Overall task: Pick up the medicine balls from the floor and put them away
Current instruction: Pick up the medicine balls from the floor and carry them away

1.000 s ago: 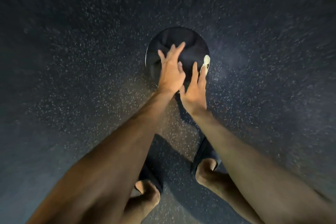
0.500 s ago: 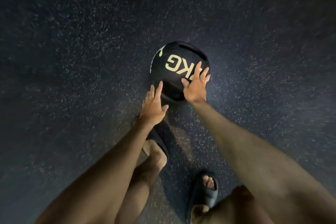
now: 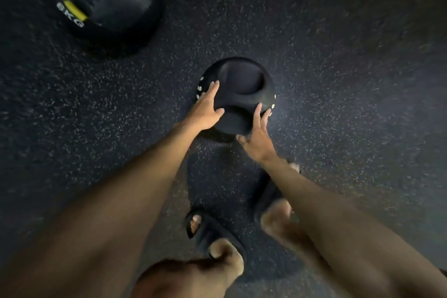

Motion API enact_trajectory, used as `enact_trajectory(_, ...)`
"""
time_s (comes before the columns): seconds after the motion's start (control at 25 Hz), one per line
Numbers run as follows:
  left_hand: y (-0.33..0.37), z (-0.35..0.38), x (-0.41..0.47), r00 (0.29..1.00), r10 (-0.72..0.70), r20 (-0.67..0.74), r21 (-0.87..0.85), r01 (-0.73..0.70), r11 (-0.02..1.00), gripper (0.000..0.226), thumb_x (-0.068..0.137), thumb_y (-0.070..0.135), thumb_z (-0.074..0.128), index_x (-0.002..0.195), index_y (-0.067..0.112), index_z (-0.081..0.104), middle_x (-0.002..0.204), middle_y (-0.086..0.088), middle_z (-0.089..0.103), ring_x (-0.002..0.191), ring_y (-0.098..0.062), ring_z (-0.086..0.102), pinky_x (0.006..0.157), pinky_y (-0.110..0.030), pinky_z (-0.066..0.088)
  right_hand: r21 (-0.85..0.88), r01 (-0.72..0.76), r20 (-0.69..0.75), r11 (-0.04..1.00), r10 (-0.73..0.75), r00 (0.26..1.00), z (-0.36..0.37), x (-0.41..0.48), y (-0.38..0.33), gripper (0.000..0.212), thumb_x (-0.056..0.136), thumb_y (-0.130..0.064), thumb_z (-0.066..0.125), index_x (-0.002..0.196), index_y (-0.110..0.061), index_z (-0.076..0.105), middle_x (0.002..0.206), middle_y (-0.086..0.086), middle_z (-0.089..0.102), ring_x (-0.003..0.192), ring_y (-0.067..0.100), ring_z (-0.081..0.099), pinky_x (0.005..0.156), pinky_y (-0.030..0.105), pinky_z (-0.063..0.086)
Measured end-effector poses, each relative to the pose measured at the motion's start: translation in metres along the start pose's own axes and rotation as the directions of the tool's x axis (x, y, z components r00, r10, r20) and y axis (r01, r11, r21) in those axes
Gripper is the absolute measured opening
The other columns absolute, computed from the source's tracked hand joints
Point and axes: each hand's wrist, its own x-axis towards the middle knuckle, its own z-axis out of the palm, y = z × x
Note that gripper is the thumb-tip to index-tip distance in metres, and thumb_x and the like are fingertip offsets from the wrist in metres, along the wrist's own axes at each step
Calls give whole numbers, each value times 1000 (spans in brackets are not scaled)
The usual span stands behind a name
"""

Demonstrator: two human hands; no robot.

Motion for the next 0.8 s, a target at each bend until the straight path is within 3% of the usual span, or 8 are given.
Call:
enact_trajectory(0.08,3,-3,17,999,-36,-34,56,38,998,88,98,20,60,160,27,-2,168,-1,-8,154,-29,11,123,-44,17,-29,-18,-88,999,15,996,0,19,-14,109,94,-19,65,154,-22,-27,158,21,-34,152,40,-11,123,53,15)
enact_trajectory(0.16,6,4,24,982,-126,-144,59,136,989,90,96,23,62,160,24,-1,168,-14,-3,152,-35,17,121,-46,21,-80,-33,-178,996,18,984,-2,38,-31,102,96,-21,62,156,-14,-21,159,26,-28,150,42,-19,123,55,8)
enact_trajectory(0.24,5,14,25,962,-181,-204,46,194,980,92,95,27,63,160,21,-2,167,-16,4,149,-36,22,118,-47,25,-74,-35,-204,997,20,979,-19,73,-48,94,98,-22,57,158,-13,-15,161,26,-23,149,46,-17,122,58,7)
enact_trajectory(0.36,5,24,37,966,-222,-136,20,227,974,102,92,35,67,159,19,-9,166,-17,8,148,-37,25,118,-49,29,-35,-16,-149,999,11,989,-73,140,-78,83,100,-20,55,160,-18,-3,166,17,-12,151,44,-12,123,54,2)
enact_trajectory(0.44,16,19,58,964,-251,-93,-2,252,968,112,89,40,71,158,21,-15,166,-19,3,150,-39,22,119,-52,27,54,28,-111,998,-22,994,-112,180,-96,74,101,-14,53,160,-18,10,168,9,3,154,31,-3,125,43,5)
enact_trajectory(0.56,47,4,98,956,-275,-105,-73,268,961,120,88,39,73,154,22,-25,163,-28,-9,151,-41,15,120,-57,23,66,93,-206,994,-77,976,-138,201,-100,63,98,-4,49,156,-13,27,164,10,21,153,24,15,125,38,16)
enact_trajectory(0.68,71,-19,137,927,-308,-215,-132,285,949,118,88,41,72,155,29,-24,162,-29,-12,152,-42,10,119,-60,24,30,91,-149,995,-85,985,-143,198,-80,78,91,1,48,159,-20,17,167,6,8,154,23,9,124,43,20)
enact_trajectory(0.8,74,-72,190,934,-294,-205,-187,258,948,114,84,49,74,156,38,-14,165,-24,-5,152,-43,9,117,-60,25,-11,56,-8,998,-56,998,-156,211,-70,96,87,1,55,160,-30,0,168,4,-4,154,25,4,123,45,22)
